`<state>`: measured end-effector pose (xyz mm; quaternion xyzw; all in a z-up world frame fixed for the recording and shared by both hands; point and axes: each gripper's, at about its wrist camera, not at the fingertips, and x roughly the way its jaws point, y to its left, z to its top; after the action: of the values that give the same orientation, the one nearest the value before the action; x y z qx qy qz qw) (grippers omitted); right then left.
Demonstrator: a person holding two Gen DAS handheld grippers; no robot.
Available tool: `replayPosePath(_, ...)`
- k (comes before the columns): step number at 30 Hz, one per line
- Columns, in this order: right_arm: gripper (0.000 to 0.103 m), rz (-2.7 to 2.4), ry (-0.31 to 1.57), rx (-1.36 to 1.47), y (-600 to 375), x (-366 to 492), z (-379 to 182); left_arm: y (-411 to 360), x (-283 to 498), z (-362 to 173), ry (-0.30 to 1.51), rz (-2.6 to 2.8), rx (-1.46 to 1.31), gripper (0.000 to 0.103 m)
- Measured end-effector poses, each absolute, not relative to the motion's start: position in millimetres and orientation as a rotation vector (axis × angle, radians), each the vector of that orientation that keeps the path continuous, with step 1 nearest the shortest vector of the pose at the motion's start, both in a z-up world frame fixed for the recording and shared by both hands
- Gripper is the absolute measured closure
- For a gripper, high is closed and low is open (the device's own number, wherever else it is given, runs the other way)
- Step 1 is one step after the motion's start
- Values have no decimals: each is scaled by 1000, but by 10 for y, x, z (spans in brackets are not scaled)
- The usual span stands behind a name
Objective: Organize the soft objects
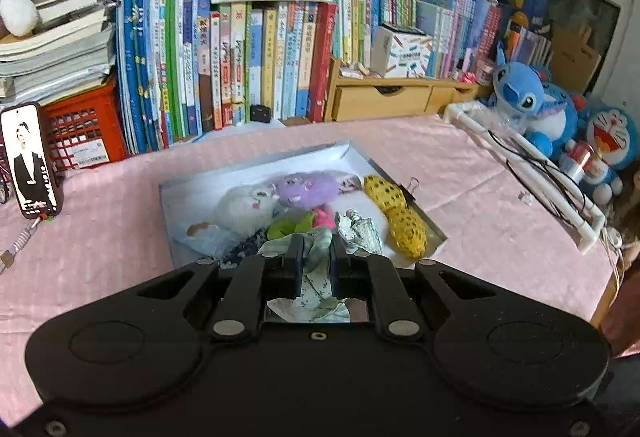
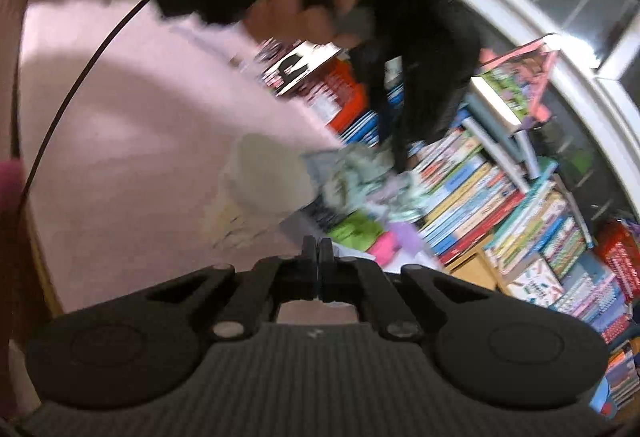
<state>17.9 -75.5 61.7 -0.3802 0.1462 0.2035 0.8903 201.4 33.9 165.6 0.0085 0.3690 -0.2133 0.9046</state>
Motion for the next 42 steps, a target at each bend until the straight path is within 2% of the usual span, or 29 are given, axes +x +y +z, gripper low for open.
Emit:
replayPosePath(6,101,363,308,-645,-990,455,942,343,2191,1725,763,-400,-22,91)
replayPosePath(13,101,314,500,-342,-1440,1197,1237,387,2549,1649,796,-341,-115,91)
replayPosePath(22,101,323,749,66,-1780,2037,1062,527,3036,1438,839,-251,-237,91)
replayPosePath(26,101,340,793,204,-1863,2228,914,592,3188,1317,838,-211,-276,90)
replayPosePath(32,100,397,852,315,-1945,2451,727,703,3385,1121,851,-181,-369,90)
replayPosePath(42,100,359,933,221,-1764,2561,667,637,3529,862,893,-143,-290,89)
